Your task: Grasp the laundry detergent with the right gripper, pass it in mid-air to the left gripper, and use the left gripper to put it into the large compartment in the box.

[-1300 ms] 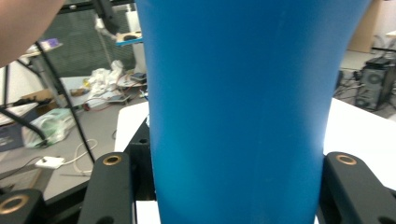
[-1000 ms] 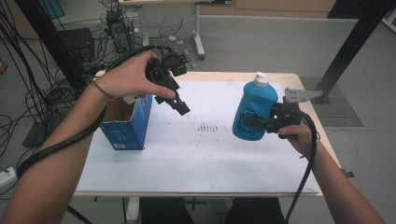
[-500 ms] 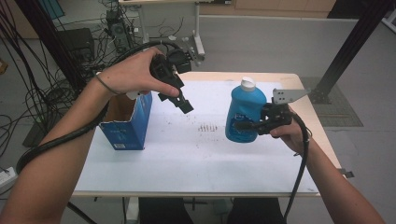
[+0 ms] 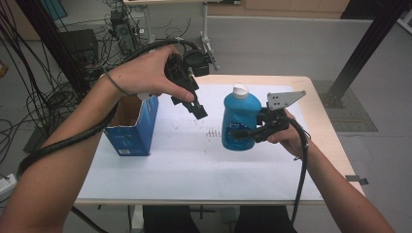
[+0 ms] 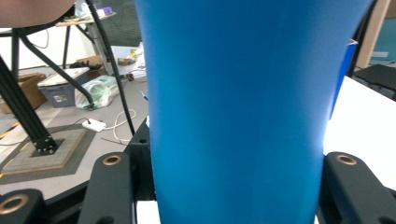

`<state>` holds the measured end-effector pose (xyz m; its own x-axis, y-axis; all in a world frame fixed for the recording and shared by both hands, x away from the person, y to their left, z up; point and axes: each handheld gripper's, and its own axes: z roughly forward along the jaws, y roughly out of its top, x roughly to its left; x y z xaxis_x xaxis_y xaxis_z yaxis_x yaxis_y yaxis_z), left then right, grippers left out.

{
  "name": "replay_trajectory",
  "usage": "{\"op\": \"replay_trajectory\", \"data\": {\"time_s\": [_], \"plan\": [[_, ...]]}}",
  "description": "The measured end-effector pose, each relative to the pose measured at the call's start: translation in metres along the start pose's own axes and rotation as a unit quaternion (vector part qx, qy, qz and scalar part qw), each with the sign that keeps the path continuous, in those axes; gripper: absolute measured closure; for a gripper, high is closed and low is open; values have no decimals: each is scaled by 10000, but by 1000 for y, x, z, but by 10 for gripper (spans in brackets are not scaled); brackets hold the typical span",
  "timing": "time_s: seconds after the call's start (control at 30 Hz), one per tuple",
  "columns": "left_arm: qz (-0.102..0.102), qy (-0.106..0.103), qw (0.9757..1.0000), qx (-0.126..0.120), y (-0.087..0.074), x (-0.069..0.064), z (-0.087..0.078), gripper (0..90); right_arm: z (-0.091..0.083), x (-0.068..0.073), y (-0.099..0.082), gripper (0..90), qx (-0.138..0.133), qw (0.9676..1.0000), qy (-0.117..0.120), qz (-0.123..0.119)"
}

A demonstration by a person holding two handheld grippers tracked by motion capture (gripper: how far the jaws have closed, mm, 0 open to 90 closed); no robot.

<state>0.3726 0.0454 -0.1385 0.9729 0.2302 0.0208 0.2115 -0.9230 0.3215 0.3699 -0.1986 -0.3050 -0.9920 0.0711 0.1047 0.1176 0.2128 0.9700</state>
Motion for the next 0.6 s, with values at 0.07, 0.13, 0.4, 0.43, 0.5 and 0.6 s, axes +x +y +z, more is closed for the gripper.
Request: {"op": "replay_trajectory", "data": {"time_s": [0.07, 0.13, 0.4, 0.43, 0.5, 0.6], "plan": [[42, -19, 10000, 9, 2, -2, 0, 80, 5, 1, 2, 440, 24, 10000, 49, -19], [96, -22, 9999, 32, 5, -4, 0, 80, 10, 2, 3, 440, 51, 9999, 109, -40], [286, -111, 9995, 125, 15, -14, 3, 82, 24, 6, 8, 440, 154, 9995, 244, -114], [312, -114, 9993, 144, 16, -15, 4, 82, 25, 6, 9, 440, 160, 9995, 256, -120], [346, -129, 9992, 170, 19, -18, 6, 82, 27, 7, 11, 440, 161, 9994, 283, -144], [422, -140, 9988, 211, 23, -20, 9, 83, 30, 7, 13, 440, 175, 9992, 302, -178]]}}
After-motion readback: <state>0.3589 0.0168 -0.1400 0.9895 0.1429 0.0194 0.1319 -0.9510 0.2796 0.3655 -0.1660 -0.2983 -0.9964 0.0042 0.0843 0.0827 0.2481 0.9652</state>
